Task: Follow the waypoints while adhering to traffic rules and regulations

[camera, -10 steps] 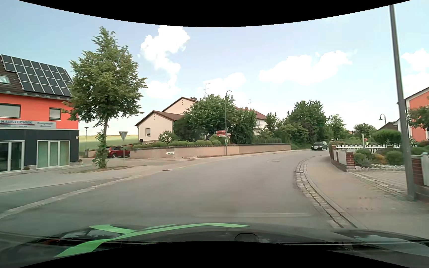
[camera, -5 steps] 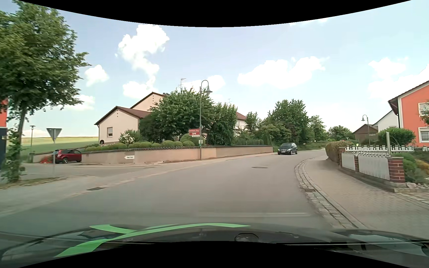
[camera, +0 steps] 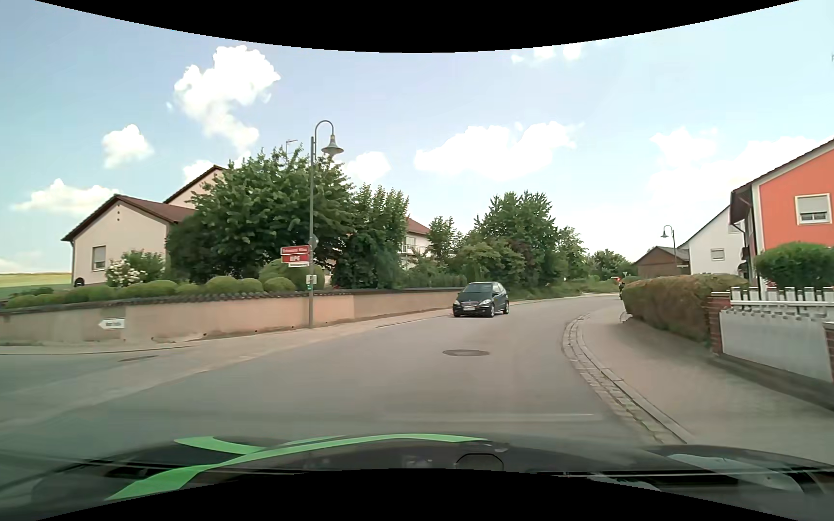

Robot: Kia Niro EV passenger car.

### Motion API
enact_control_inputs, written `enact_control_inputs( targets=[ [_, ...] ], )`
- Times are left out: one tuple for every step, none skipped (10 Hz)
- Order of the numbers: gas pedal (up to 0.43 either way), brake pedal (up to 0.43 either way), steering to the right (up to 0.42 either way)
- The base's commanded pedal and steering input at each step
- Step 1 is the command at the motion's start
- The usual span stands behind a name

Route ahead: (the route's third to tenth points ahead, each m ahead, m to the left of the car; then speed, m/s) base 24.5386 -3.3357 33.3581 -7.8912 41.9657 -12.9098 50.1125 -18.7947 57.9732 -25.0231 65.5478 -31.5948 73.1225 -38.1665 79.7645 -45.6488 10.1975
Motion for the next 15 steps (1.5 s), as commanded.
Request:
enact_control_inputs(
  targets=[
    [0.287,0.0,0.099],
    [0.287,0.0,0.099],
    [0.287,0.0,0.099],
    [0.28,0.0,0.099],
    [0.28,0.0,0.094],
    [0.28,0.0,0.085],
    [0.28,0.0,0.077],
    [0.28,0.0,0.074],
    [0.28,0.0,0.074],
    [0.28,0.0,0.073],
    [0.28,0.0,0.071],
    [0.28,0.0,0.07],
    [0.28,0.0,0.07],
    [0.28,0.0,0.069],
    [0.28,0.0,0.069]
  ],
)
